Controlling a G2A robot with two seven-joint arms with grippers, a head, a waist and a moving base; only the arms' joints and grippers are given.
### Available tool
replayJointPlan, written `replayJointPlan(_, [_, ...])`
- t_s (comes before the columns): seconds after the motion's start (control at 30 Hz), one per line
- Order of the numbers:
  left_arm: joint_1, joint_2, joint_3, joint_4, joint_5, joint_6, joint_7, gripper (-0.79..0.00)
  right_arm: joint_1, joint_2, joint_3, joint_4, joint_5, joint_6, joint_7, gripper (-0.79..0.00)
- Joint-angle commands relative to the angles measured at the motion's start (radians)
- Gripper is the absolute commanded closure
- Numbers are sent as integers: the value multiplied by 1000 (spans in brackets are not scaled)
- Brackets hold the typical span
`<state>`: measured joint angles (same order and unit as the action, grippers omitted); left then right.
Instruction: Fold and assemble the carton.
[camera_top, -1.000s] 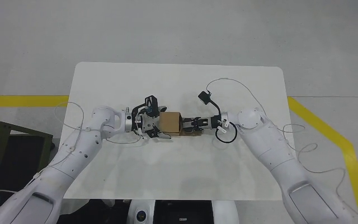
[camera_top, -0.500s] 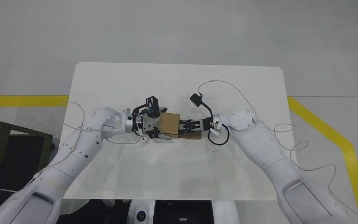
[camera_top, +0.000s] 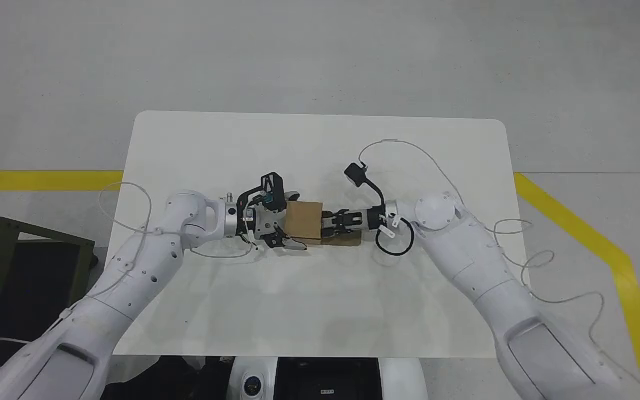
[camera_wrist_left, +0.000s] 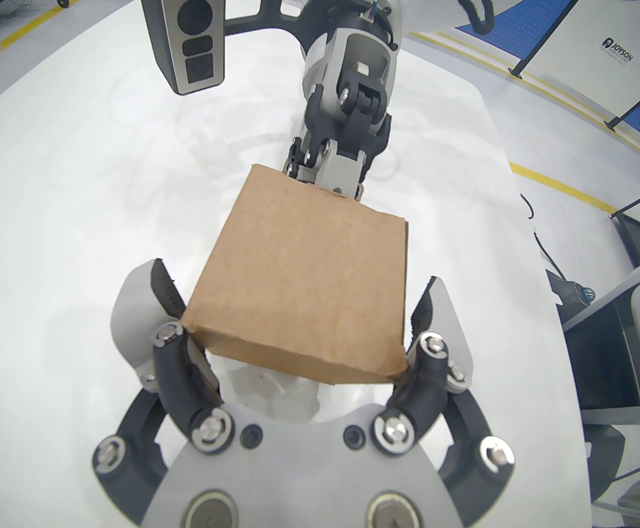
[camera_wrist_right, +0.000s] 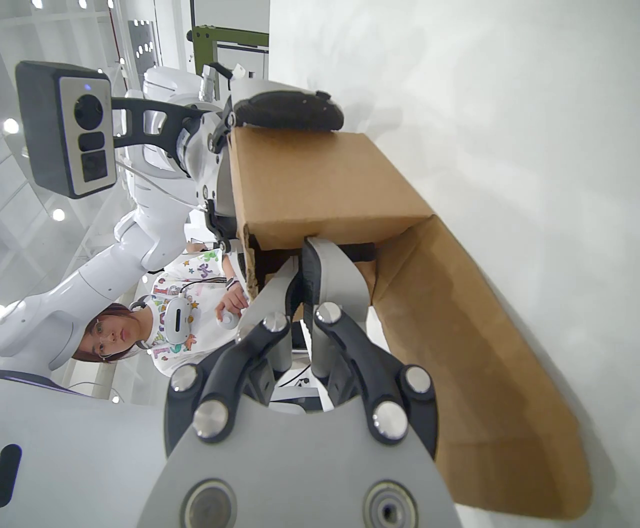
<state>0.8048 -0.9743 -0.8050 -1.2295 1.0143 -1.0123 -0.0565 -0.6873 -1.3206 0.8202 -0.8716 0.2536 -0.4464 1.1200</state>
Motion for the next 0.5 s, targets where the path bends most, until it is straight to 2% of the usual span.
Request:
replayJointPlan(0.0, [0, 0, 0, 0, -2, 0, -1, -785, -7, 10, 20, -14, -14, 8, -2, 0])
replayJointPlan(0.33, [1, -1, 1, 2, -13, 0, -1, -785, -101, 91, 173, -183, -121, 101, 12, 0])
replayJointPlan(0.47, [2, -2, 1, 0, -16, 0, -2, -785, -155, 118, 231, -262, -160, 144, 12, -52])
